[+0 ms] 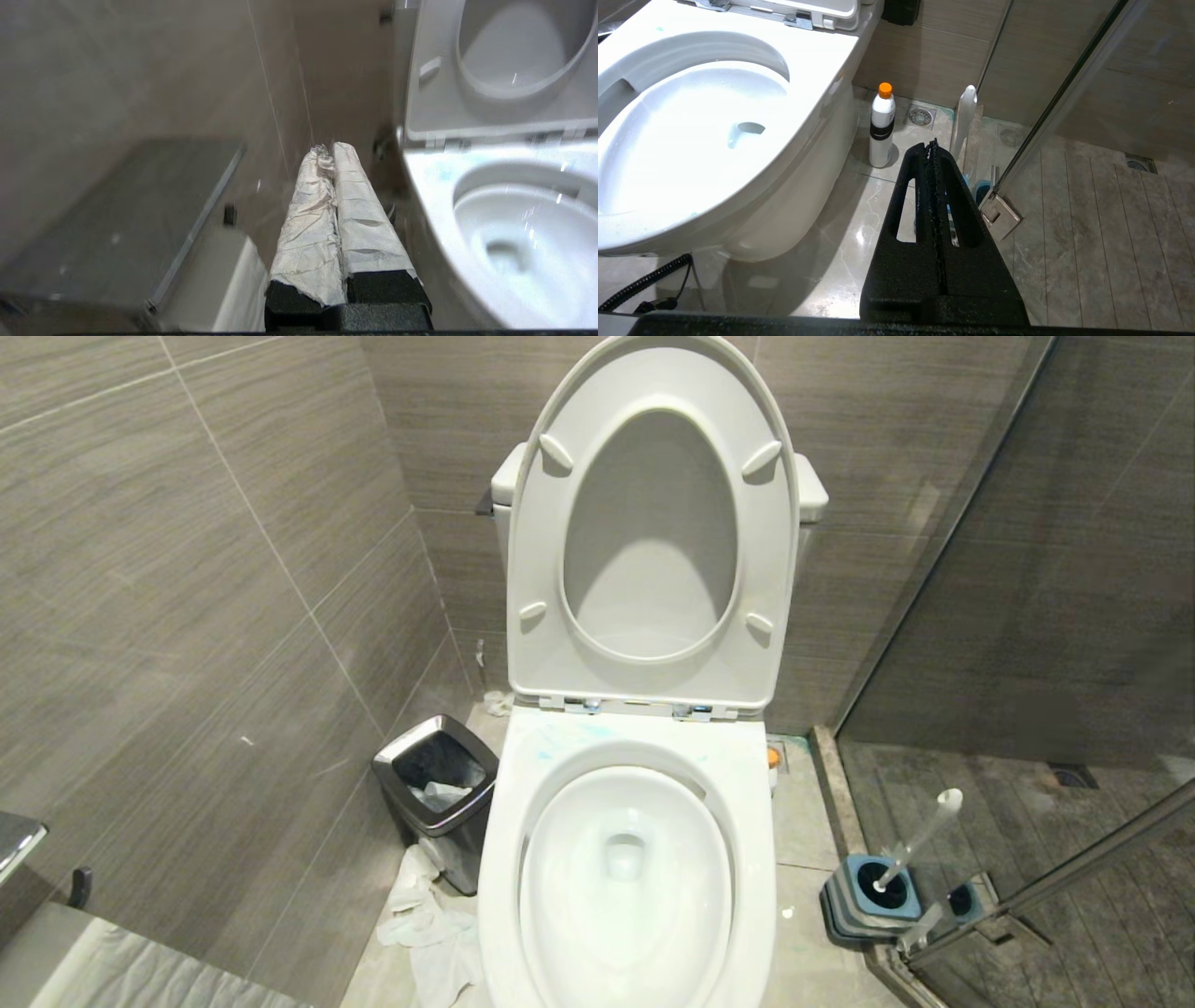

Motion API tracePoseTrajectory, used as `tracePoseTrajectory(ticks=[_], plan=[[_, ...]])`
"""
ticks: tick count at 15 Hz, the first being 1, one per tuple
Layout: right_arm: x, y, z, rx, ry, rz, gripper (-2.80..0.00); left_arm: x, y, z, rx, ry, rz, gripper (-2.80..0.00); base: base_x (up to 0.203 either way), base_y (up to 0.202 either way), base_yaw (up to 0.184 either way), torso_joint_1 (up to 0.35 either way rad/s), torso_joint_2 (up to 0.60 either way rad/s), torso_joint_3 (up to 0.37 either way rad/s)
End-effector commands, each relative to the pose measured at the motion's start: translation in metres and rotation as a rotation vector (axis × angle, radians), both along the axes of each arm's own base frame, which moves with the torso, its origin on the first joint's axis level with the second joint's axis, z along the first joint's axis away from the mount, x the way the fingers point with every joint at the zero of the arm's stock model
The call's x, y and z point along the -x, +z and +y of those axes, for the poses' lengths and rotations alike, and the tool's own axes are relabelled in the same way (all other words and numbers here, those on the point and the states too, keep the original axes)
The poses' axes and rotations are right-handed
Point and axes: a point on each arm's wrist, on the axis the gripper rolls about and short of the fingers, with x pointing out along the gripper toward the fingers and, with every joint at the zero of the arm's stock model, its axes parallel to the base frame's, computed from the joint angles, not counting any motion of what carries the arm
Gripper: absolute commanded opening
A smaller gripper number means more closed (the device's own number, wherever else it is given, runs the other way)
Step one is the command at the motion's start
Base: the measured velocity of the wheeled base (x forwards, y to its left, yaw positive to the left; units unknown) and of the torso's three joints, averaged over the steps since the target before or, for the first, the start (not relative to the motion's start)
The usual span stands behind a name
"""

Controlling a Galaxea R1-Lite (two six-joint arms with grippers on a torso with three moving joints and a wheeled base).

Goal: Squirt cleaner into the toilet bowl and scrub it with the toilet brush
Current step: Pour in the cleaning agent

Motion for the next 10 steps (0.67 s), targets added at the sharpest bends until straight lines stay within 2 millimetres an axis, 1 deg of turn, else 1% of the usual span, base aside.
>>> tracePoseTrajectory(ticks=[1, 6, 9, 10], plan=[[-0.001, -0.003, 0.0, 0.001, 0.001, 0.011, -2.8, -0.007, -0.018, 0.0, -0.019, 0.008, 0.08, -2.8, 0.0, 0.0, 0.0, 0.0, 0.0, 0.0], [-0.001, -0.003, 0.0, 0.001, 0.001, 0.011, -2.8, -0.01, -0.037, 0.0, -0.017, -0.002, 0.27, -2.8, 0.0, 0.0, 0.0, 0.0, 0.0, 0.0], [-0.001, -0.003, 0.0, 0.001, 0.001, 0.011, -2.8, -0.01, -0.039, -0.001, -0.023, -0.019, 0.291, -2.8, 0.0, 0.0, 0.0, 0.0, 0.0, 0.0], [-0.001, -0.003, 0.0, 0.001, 0.001, 0.011, -2.8, -0.01, -0.043, -0.001, -0.02, -0.029, 0.331, -2.8, 0.0, 0.0, 0.0, 0.0, 0.0, 0.0]])
